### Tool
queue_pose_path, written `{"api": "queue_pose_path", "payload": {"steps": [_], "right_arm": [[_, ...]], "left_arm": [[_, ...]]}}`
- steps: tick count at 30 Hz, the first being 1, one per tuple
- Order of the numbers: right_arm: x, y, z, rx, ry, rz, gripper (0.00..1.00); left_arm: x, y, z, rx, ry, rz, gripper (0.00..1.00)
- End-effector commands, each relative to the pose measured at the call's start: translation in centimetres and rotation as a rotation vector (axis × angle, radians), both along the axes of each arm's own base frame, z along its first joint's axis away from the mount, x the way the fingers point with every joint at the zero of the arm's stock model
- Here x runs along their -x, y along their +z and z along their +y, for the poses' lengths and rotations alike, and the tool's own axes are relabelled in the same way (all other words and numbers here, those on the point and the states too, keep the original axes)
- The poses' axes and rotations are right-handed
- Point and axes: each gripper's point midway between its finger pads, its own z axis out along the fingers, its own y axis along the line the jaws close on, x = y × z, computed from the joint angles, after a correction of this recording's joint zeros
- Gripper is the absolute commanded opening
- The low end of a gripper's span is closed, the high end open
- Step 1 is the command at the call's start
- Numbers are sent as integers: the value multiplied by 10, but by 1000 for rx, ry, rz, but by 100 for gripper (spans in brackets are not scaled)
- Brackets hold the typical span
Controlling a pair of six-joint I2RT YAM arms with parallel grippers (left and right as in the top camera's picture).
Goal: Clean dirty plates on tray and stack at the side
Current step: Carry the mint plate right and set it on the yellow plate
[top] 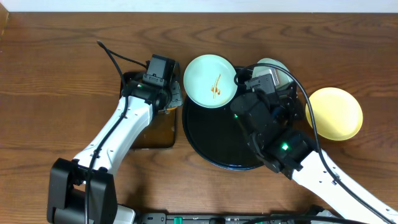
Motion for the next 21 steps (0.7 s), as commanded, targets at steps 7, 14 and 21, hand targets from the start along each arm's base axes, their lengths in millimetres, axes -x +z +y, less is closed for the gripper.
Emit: {"api": "queue_pose_path", "payload": {"steps": [7, 14, 21], "right_arm": [[-20, -50, -57, -458, -174, 79, 1], [-14, -70, -161, -652, -471, 52, 1], [2, -105, -230, -747, -690, 67, 1]], "left_arm": [[1, 5, 2, -7, -4, -17, 8], [1, 5, 2, -7, -4, -17, 8], [1, 5, 2, -7, -4, -17, 8]]}}
